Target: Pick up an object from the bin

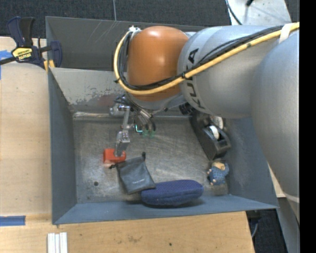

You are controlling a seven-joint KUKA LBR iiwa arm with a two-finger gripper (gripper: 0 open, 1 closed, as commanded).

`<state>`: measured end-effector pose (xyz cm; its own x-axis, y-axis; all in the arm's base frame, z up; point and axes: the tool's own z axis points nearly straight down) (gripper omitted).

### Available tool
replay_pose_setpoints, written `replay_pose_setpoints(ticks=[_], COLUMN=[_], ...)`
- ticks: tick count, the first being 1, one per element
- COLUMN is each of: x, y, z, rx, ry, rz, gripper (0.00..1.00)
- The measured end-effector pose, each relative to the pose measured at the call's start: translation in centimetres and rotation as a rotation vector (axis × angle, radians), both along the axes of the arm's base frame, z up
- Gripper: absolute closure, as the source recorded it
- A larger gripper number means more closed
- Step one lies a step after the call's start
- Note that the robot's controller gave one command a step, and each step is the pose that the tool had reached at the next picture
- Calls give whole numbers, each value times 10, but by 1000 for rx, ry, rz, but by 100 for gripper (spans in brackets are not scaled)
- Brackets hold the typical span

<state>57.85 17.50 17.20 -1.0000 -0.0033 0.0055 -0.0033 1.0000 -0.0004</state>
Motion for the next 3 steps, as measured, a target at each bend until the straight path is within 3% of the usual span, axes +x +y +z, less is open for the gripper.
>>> replay_pose_setpoints(ticks=[1, 2, 3], x=[-57, -58, -40], y=[-26, -26, -24], z=[-89, -90, 83], rx=[3, 4, 3], ry=[-17, -17, -18], rz=[83, 82, 99], gripper=[0, 100, 100])
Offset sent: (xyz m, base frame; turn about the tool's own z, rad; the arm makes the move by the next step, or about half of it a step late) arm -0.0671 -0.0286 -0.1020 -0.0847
